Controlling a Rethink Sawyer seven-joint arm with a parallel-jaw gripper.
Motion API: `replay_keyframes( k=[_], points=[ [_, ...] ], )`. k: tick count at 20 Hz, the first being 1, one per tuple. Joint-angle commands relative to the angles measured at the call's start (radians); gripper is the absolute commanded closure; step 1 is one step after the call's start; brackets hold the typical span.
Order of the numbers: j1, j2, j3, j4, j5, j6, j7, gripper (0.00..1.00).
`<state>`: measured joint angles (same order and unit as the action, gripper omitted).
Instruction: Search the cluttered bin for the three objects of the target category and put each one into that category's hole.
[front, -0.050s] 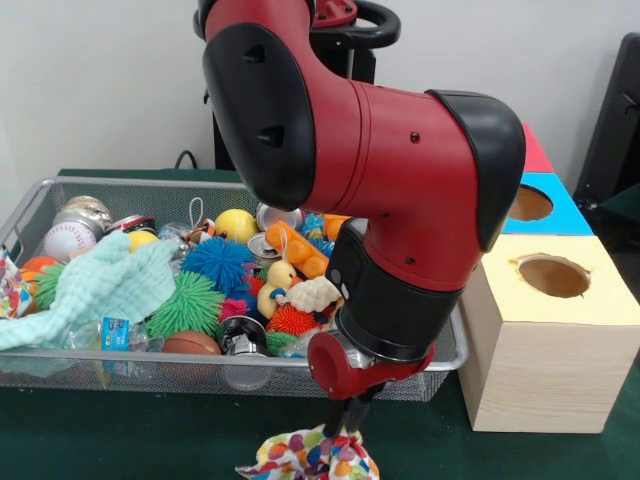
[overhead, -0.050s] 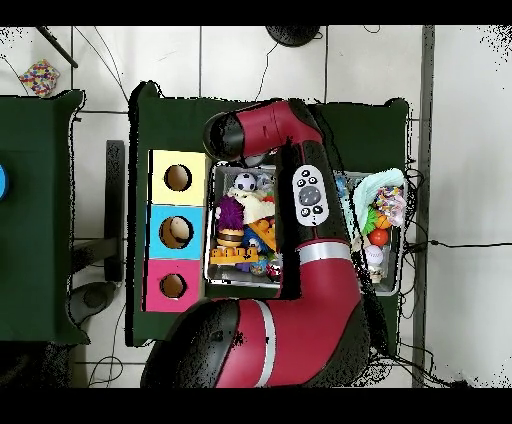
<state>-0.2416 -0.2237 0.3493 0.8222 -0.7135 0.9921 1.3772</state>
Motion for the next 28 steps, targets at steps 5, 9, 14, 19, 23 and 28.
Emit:
replay_keyframes(
  k=[5, 9, 14, 19, 23, 28],
  points=[
    [-0.002, 0.002, -0.001, 0.083, -0.006, 0.097, -0.2, 0.0],
    [-0.003, 0.002, 0.003, 0.083, -0.004, 0.09, -0.201, 0.0],
    [0.001, 0.0, 0.01, 0.07, -0.002, 0.097, -0.21, 0.0],
    [0.008, 0.034, 0.028, 0.025, -0.009, 0.087, -0.22, 0.0],
    [-0.005, 0.072, 0.03, 0.027, -0.021, 0.031, -0.211, 0.0],
    [-0.01, 0.091, 0.025, 0.031, -0.034, -0.001, -0.214, 0.0]
  ],
)
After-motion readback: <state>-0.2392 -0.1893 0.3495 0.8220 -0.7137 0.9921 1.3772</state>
